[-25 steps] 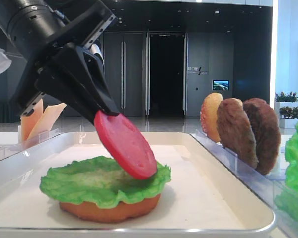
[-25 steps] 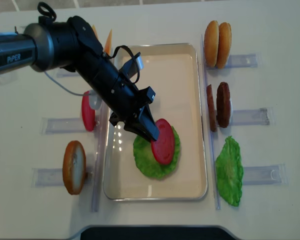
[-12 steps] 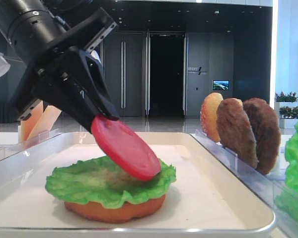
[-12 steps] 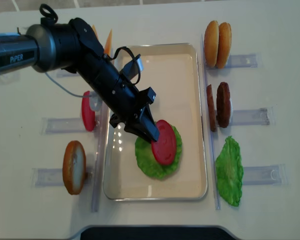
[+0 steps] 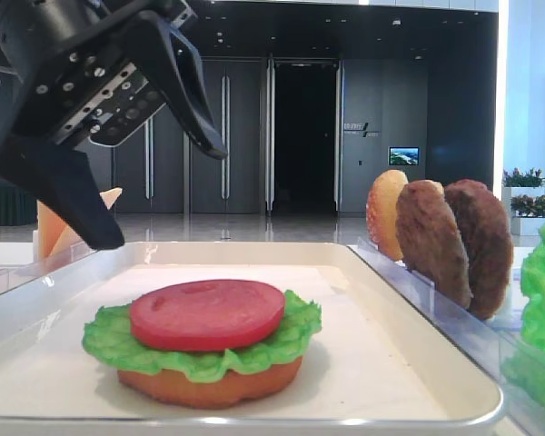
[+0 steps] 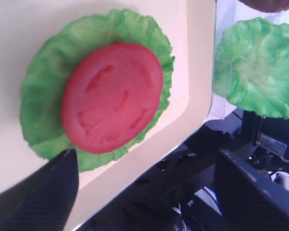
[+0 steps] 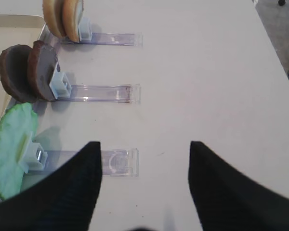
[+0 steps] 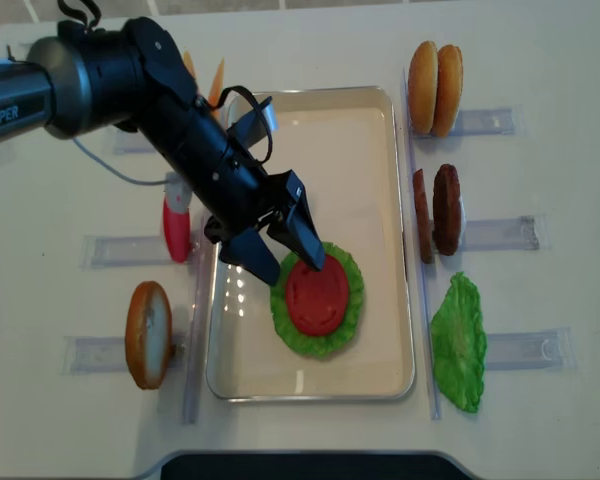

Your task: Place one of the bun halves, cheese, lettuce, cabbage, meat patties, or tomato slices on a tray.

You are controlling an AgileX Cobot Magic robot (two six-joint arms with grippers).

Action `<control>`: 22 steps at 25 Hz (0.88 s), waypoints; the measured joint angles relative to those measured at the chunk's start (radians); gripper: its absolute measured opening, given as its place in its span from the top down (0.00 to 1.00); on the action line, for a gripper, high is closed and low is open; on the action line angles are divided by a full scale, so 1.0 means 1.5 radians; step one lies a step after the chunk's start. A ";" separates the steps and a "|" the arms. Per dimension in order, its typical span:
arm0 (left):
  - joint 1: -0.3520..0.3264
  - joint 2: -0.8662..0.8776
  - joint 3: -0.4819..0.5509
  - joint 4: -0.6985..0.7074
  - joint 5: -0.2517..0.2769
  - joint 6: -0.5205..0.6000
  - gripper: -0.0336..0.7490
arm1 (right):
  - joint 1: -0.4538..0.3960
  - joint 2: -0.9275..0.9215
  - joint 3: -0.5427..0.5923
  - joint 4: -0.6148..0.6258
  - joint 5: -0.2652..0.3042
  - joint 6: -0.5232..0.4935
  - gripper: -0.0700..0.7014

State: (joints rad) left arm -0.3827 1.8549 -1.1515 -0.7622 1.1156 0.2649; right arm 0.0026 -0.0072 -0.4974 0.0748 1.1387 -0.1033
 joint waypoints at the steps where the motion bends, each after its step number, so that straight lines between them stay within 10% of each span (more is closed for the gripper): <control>1: 0.001 -0.007 0.000 0.011 0.002 -0.009 0.09 | 0.000 0.000 0.000 0.000 0.000 0.000 0.37; 22: 0.003 -0.163 -0.091 0.432 0.067 -0.229 0.08 | 0.000 0.000 0.000 0.000 0.000 0.000 0.37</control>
State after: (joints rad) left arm -0.3785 1.6102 -1.2876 -0.1149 1.2157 -0.0791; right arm 0.0026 -0.0072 -0.4974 0.0748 1.1387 -0.1033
